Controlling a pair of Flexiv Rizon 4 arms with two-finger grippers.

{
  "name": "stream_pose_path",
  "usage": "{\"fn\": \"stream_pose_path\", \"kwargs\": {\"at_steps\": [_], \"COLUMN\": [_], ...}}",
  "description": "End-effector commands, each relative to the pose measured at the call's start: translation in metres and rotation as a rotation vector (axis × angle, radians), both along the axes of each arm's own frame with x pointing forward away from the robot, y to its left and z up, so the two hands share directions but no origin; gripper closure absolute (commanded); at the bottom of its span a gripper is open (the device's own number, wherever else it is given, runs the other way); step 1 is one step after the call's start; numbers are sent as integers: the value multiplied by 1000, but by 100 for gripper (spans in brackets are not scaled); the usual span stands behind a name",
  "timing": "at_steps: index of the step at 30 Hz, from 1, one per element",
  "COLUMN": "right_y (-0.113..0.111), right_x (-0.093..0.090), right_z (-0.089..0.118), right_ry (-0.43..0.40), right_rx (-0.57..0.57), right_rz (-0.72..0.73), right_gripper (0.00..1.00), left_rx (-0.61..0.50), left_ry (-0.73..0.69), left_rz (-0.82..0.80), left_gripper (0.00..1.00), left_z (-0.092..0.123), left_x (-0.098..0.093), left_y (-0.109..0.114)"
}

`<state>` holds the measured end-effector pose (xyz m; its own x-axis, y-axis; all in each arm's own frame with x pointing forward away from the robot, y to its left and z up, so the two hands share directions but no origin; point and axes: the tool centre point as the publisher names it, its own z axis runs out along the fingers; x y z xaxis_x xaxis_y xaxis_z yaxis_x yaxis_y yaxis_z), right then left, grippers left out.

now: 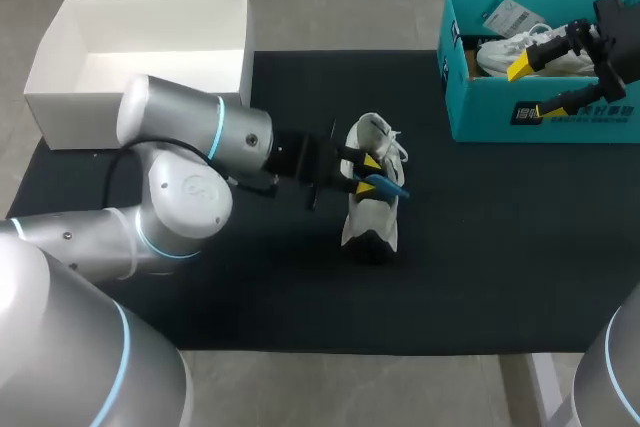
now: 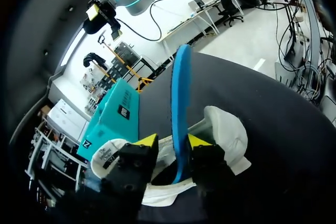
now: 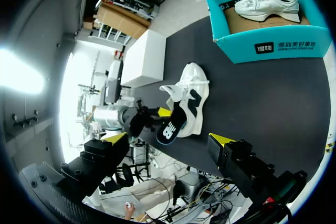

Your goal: Take the shoe out of the shoebox, open the shoe tongue, remove and reinsert the insole, then place the shoe into the shoebox

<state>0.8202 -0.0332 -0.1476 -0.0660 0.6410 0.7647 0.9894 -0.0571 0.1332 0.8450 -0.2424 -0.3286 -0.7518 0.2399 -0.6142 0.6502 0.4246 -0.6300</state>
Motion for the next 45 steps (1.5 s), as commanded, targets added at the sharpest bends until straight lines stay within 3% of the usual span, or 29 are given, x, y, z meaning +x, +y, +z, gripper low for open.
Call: {"fn": "stream_pose_path", "kwargs": {"at_steps": [1, 9, 10, 11, 12, 37, 45], "right_y": [0, 0, 0, 0, 0, 0, 0], "right_x": [0, 0, 0, 0, 0, 0, 0], "right_z": [0, 0, 0, 0, 0, 0, 0], "right_ry": [1, 1, 1, 1, 1, 1, 1], "right_rx": [-2, -2, -2, -2, -2, -2, -2], "right_rz": [-1, -1, -1, -1, -1, -1, -1], "right_gripper": [0, 0, 0, 0, 0, 0, 0], "left_rx": [-13, -1, 8, 12, 17, 126, 177], "left_ry": [-21, -42, -46, -47, -46, -190, -253], "left_rz": [-18, -101, -108, -110, -110, -69, -103], "left_gripper": [54, 63, 71, 90, 100, 100, 100], "left_z": [14, 21, 20, 18, 16, -11, -13], "left_x": [-13, -28, -28, -27, -27, 4, 4], "left_y": [12, 8, 7, 6, 5, 11, 14]}}
